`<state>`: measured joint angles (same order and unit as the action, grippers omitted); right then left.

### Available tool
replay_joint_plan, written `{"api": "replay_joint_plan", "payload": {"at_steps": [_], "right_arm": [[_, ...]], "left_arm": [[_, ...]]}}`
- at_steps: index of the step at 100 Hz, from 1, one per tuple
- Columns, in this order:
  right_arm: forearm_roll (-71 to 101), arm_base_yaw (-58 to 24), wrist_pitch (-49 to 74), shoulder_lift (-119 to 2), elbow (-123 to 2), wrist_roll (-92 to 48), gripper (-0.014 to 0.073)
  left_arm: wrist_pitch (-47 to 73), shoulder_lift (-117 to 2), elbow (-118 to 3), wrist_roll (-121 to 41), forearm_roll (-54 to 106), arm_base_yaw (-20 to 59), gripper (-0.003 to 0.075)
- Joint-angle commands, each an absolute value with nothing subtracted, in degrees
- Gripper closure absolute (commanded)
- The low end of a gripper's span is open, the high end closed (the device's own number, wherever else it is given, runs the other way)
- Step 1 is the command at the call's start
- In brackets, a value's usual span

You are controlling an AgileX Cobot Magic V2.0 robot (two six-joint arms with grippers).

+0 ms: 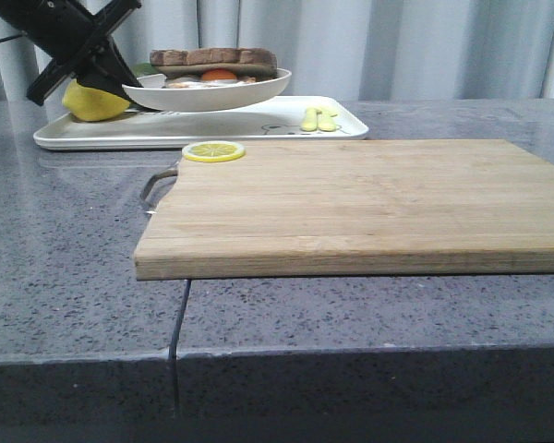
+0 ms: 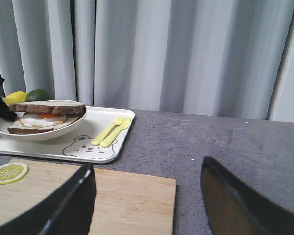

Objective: Place bread and move sandwich to tray
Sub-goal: 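Carry the plate with the left gripper onto the white tray, then open the left gripper and withdraw it from the plate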

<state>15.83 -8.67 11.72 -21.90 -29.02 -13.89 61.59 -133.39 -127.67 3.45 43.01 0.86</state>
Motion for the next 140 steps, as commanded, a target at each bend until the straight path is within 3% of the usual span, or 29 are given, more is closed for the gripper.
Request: {"api": "replay_joint_plan", "payload": {"at_steps": [1, 112, 124, 140], "right_arm": [[15.5, -8.2, 6.8, -22.2, -30.4, -14.1, 0.0123], [15.5, -8.2, 6.9, -22.2, -30.4, -14.1, 0.0123], [15.5, -8.2, 6.9, -22.2, -30.4, -14.1, 0.0123], [15.5, -8.2, 6.9, -22.2, -30.4, -14.1, 0.0123]], "left_arm": [[58.7, -129.1, -129.9, 4.1, 46.4, 1.6, 0.0740], [57.2, -132.0, -129.9, 3.9, 45.9, 2.0, 0.0734], [57.7, -132.0, -129.9, 3.9, 45.9, 2.0, 0.0673], [58.5, -132.0, -129.9, 3.9, 45.6, 1.6, 0.0517]]}}
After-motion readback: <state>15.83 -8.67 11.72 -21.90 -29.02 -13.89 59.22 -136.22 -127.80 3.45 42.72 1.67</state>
